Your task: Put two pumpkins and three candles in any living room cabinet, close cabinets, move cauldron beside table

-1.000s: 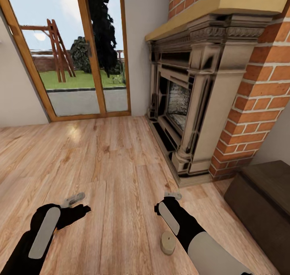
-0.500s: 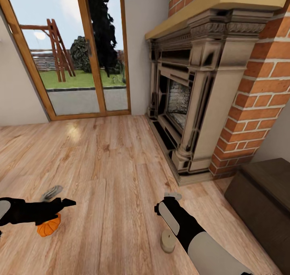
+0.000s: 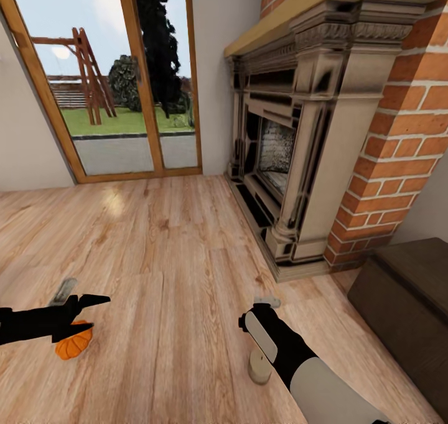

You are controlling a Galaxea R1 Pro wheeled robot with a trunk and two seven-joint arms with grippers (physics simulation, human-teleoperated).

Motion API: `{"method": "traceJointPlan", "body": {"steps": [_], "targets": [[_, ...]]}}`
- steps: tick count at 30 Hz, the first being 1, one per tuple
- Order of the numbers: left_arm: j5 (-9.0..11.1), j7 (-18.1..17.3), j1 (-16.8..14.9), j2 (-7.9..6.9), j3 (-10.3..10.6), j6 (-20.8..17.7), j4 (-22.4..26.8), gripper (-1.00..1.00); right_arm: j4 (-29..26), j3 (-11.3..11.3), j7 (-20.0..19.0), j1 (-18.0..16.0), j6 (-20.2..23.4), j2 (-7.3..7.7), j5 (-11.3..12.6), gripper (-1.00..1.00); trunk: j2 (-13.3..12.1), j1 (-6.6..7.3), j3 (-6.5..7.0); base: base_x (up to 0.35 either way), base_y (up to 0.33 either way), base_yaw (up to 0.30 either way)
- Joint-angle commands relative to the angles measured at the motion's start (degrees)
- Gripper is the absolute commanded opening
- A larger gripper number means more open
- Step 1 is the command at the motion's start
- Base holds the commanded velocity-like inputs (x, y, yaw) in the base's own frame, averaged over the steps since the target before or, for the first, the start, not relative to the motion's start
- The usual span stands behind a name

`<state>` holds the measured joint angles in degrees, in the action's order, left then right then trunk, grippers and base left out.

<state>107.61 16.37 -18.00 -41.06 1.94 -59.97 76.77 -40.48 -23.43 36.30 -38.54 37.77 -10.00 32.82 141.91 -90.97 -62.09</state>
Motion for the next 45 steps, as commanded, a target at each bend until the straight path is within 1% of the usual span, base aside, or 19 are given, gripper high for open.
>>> {"method": "traceJointPlan", "body": {"steps": [1,3,7,12,18,21,26,37,39,42,45], "targets": [[0.64,-0.01,-0.03,-0.59,0.12,-0.03,-0.16,1.0,-0.04,-0.13,0.53,-0.05,0.11,0.0,0.46,1.0,0.44,-0.21,-0.24,0.0,0.0,0.0],[0.57,-0.33,-0.03,-0.96,0.15,-0.03,-0.67,1.0,0.01,-0.13,0.53,-0.06,0.09,0.0,0.48,1.0,1.24,-0.65,-0.6,0.0,0.0,0.0],[0.36,-0.6,-0.02,-1.13,0.16,-0.03,-1.79,1.0,0.34,0.0,0.57,-0.12,0.09,0.0,0.39,1.0,1.38,-0.8,-1.47,0.0,0.0,0.0],[0.25,-0.64,-0.02,-0.99,0.18,-0.03,-1.81,1.0,2.27,0.2,0.61,-0.22,-0.04,0.0,0.24,1.0,1.45,-0.93,-2.58,0.0,0.0,0.0],[0.3,-0.64,-0.02,-0.73,0.24,-0.03,-1.25,1.0,2.87,0.22,0.61,-0.26,-0.13,0.0,-0.09,1.0,1.53,-1.08,-3.91,0.0,0.0,0.0],[0.32,-0.88,-0.02,-0.71,0.22,-0.03,-1.18,1.0,3.59,0.25,0.61,-0.3,-0.84,0.0,-0.18,1.0,1.57,-1.16,-4.58,0.0,0.0,0.0],[0.32,-0.98,-0.02,-0.69,0.25,-0.03,-1.13,1.0,3.89,0.24,0.61,-0.31,-1.57,0.0,-0.21,1.0,1.64,-1.29,-5.68,0.0,0.0,0.0],[0.32,-1.05,-0.02,-0.54,0.36,-0.03,-1.17,1.0,3.91,0.23,0.61,-0.31,-1.76,0.0,-0.39,1.0,1.78,-1.57,-8.12,0.0,0.0,0.0],[0.32,-1.07,-0.02,-0.52,0.42,-0.03,-1.15,1.0,3.91,0.23,0.61,-0.31,-2.3,0.0,-0.39,1.0,1.81,-1.62,-8.56,0.0,0.0,0.0],[0.32,-1.08,-0.02,-0.52,0.44,-0.03,-1.16,1.0,4.02,0.18,0.61,-0.48,-4.35,0.0,-0.39,1.0,1.85,-1.7,-9.23,0.0,0.0,0.0],[0.32,-1.07,-0.02,-0.52,0.43,-0.03,-1.13,1.0,5.8,0.17,0.61,-1.22,-5.2,0.0,-0.32,1.0,1.89,-1.78,-9.89,0.0,0.0,0.0]]}}
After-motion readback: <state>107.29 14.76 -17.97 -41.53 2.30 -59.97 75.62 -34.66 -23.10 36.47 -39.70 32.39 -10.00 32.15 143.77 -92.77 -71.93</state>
